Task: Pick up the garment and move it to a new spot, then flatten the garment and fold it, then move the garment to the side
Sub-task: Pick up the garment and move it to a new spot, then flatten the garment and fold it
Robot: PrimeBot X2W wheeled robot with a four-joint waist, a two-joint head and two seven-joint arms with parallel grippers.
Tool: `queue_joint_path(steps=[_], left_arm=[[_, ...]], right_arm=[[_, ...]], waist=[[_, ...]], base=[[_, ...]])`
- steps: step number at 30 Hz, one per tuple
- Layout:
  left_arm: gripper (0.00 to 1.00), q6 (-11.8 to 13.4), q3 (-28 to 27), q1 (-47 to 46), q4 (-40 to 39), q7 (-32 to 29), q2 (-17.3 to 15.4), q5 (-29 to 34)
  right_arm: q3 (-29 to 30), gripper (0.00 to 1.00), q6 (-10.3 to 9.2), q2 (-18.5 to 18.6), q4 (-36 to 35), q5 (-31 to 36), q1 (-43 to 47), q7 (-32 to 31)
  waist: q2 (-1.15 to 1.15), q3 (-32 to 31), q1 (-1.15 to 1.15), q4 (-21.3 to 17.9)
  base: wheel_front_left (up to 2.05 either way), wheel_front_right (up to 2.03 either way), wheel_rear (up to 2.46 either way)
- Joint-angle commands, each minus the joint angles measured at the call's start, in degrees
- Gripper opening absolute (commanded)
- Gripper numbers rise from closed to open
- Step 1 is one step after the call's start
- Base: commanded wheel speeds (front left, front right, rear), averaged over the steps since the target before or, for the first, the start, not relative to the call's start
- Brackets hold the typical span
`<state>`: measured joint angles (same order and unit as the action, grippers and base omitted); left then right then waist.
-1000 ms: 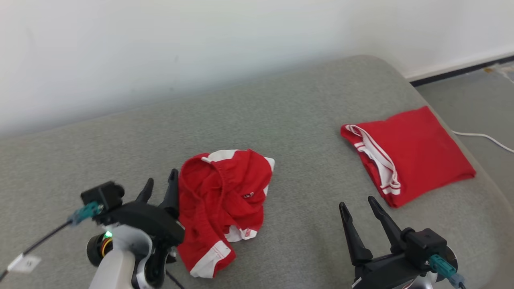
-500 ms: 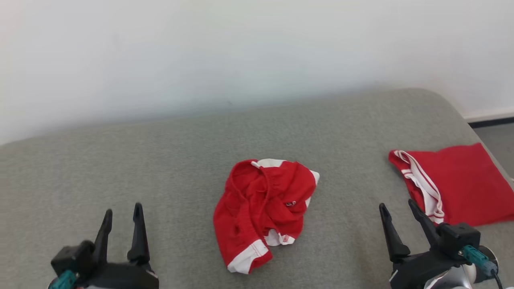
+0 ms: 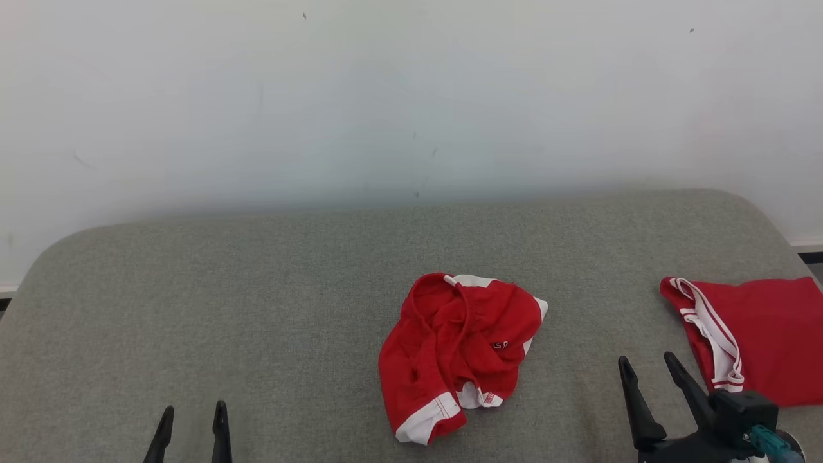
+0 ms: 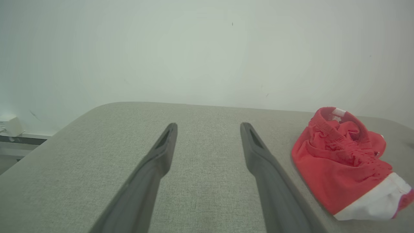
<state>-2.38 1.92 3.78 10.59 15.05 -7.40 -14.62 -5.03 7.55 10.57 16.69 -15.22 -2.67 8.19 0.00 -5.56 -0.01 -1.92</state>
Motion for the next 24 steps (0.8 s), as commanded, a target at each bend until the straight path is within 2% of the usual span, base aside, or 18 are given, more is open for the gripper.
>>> queue_joint_path(steps=[1,12,24], left_arm=[[1.00,0.0,-0.4,1.3,-0.1,0.1,0.4,0.4],[1.00,-1.4,-2.3,4.4,0.6,0.1,1.9,2.3],[1.00,-3.0,-3.5,3.8,2.2,0.1,2.7,3.7]], right_arm=[[0.4,1.00,-0.15,-0.2,0.3,-0.5,0.9,0.5],[1.2,1.00,-0.14,-1.1,0.1,0.4,2.6,0.6],[1.8,1.00,-0.14,-2.0,-0.5,1.4,2.6,0.2]], waist=[[0.00,-0.4,0.01,0.2],[0.00,-0.8,0.01,-1.0],[0.00,-0.3,0.01,-1.5]], base=[[0.00,0.00,0.00],[0.00,0.00,0.00],[0.00,0.00,0.00]])
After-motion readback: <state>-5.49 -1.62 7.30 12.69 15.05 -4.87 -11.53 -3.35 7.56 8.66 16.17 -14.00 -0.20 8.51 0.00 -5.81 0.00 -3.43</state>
